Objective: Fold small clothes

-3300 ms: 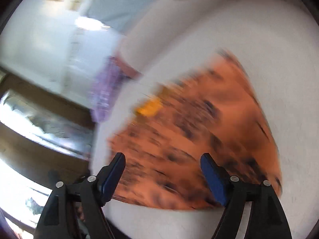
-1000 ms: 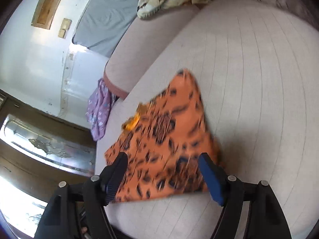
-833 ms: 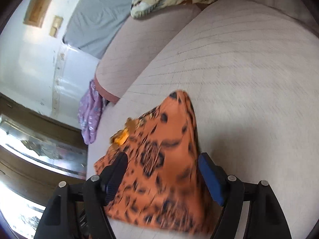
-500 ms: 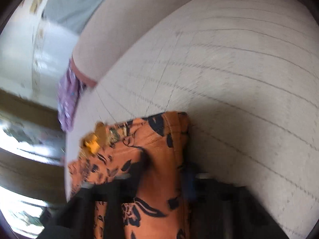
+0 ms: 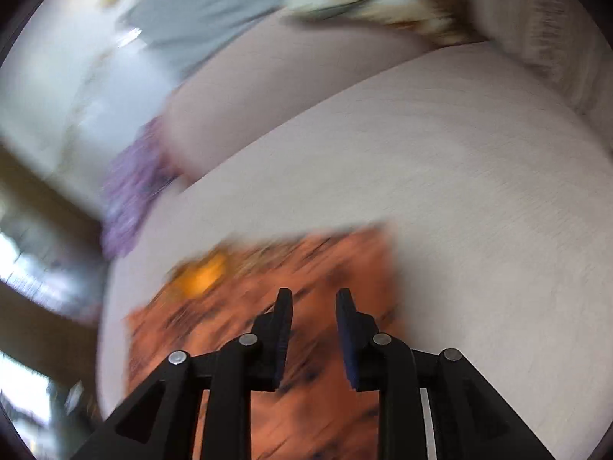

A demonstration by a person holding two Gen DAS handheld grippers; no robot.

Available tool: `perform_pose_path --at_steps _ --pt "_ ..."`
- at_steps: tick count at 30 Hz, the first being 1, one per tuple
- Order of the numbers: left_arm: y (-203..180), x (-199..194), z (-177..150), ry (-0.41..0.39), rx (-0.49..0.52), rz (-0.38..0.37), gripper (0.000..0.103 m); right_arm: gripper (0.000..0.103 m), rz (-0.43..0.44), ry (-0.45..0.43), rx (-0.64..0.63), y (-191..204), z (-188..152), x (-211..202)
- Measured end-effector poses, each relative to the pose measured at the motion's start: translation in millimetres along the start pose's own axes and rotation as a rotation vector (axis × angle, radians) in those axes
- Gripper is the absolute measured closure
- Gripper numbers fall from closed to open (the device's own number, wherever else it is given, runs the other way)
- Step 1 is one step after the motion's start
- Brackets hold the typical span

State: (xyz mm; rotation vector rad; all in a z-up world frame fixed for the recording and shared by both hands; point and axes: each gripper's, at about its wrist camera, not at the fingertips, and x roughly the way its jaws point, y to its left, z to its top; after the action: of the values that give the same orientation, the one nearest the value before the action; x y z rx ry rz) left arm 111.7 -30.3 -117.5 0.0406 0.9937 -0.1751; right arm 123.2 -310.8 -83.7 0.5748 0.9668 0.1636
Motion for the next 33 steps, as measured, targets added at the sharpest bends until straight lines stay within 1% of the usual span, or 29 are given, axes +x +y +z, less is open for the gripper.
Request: perform_pose_path --at_steps 1,2,3,4,5,6,7,8,9,10,12,13,15,17,19,21,23,25,26,27,28,30,32,33 --pt "5 -8 -1 -0.011 -0.021 -0.02 0.02 0.067 0.045 0.037 -0.021 9 -14 2" --pt "11 -18 -3 -0.035 -0.038 -0.033 0.02 0.05 0.08 0.081 -0.028 15 -29 7" --pt "17 -23 -6 -0.05 -0.044 -0.029 0.02 0.036 0.108 0.139 -0.022 17 -46 17" --pt "27 -26 -11 -0.046 -0.057 -0.005 0.02 0.036 0.094 0.161 -0.022 12 -58 23" --pt "36 -22 -16 -0.012 -0.07 0.017 0.021 0.04 0.026 0.175 -0.013 5 -68 33" --pt "46 -12 -21 0.047 -0.088 0.032 0.024 0.042 0.002 0.173 0.022 -5 -76 39" --pt "60 -4 -28 0.089 -0.103 0.018 0.035 0.042 0.014 0.141 0.039 -8 -79 35" --pt "64 -11 -29 0.06 -0.095 0.003 0.041 0.042 0.014 0.119 0.057 -5 -80 30" --pt "67 -20 -27 0.06 -0.093 -0.006 0.044 0.04 0.002 0.118 0.057 -3 -80 28" --pt "70 -26 -25 0.061 -0.103 -0.024 0.044 0.039 -0.012 0.118 0.046 0 -81 28" --pt "84 -43 -18 0.012 -0.139 -0.089 0.044 0.038 -0.037 0.131 0.017 2 -84 29" --pt "94 -49 -13 -0.008 -0.163 -0.104 0.044 0.038 -0.038 0.133 0.019 2 -84 33" --pt "115 -49 0 -0.016 -0.205 -0.112 0.044 0.038 -0.024 0.123 0.035 -3 -86 31" --pt "137 -38 17 -0.007 -0.239 -0.123 0.044 0.038 -0.011 0.118 0.05 -5 -86 30" --pt "155 -19 35 0.034 -0.264 -0.136 0.045 0.038 -0.008 0.12 0.045 -2 -85 33" --pt "165 3 52 0.063 -0.273 -0.139 0.049 0.038 -0.004 0.123 0.033 -3 -86 31" --pt "169 27 71 0.107 -0.272 -0.135 0.062 0.038 0.005 0.127 0.028 -4 -86 31" --pt "167 46 87 0.124 -0.248 -0.153 0.063 0.038 0.014 0.13 0.03 -5 -86 31" --pt "165 53 92 0.125 -0.241 -0.166 0.065 0.038 0.021 0.132 0.03 -6 -86 31" --pt "163 60 98 0.127 -0.228 -0.16 0.069 0.038 0.025 0.133 0.031 -7 -85 31" --pt "164 70 105 0.132 -0.206 -0.123 0.078 0.038 0.027 0.135 0.03 -7 -85 31" --pt "170 86 119 0.129 -0.215 -0.081 0.078 0.038 0.031 0.143 0.027 -7 -85 33" --pt "172 88 131 0.11 -0.203 -0.045 0.078 0.038 0.035 0.151 0.032 -8 -83 33" --pt "171 85 135 0.09 -0.187 -0.008 0.078 0.038 0.035 0.153 0.031 -8 -82 33"
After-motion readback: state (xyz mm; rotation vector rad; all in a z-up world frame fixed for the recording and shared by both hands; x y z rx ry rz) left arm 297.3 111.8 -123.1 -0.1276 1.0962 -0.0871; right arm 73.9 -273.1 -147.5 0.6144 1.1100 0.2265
